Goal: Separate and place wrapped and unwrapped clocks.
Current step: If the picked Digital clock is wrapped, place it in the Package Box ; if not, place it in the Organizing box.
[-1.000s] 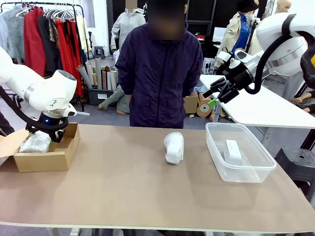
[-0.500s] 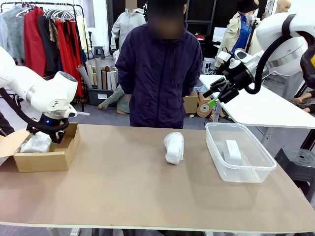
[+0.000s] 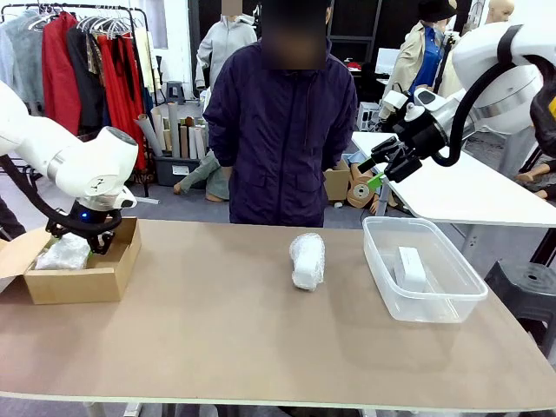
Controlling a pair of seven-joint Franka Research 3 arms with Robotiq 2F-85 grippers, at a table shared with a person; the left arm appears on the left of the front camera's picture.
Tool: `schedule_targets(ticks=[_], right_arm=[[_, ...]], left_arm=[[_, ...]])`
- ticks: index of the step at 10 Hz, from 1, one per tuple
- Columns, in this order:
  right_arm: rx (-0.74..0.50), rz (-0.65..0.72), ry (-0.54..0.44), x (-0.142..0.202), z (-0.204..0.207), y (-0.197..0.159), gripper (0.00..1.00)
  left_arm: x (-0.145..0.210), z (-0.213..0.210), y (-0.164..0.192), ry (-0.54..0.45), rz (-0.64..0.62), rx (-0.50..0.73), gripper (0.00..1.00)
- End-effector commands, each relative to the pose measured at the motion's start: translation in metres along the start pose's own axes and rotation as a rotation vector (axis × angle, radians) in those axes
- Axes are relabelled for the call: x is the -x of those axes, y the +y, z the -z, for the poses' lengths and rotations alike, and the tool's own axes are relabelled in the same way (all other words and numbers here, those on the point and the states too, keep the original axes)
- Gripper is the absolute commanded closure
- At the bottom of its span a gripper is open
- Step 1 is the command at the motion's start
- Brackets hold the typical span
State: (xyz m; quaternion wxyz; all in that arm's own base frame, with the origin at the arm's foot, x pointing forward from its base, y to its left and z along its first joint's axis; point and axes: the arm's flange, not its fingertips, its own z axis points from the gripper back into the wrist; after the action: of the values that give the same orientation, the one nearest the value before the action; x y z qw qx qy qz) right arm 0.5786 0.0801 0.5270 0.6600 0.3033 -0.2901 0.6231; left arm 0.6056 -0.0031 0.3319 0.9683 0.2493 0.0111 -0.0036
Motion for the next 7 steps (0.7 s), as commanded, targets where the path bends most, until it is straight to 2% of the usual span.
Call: schedule_targets(ticks=[1,7], right_arm=[[0.001,-0.003,0.005,-0.0015,-0.0011,0.0017,0.00],[0.001,-0.003,0.005,-0.0015,-0.0011,0.0017,0.00]], left_arm=[[-0.0058,-0.0017,0.0033,0.003,-0.009,-0.020,0.00],[-0.0047,-0.0094,0.0062,-0.018,-0.019,-0.025,0.00]])
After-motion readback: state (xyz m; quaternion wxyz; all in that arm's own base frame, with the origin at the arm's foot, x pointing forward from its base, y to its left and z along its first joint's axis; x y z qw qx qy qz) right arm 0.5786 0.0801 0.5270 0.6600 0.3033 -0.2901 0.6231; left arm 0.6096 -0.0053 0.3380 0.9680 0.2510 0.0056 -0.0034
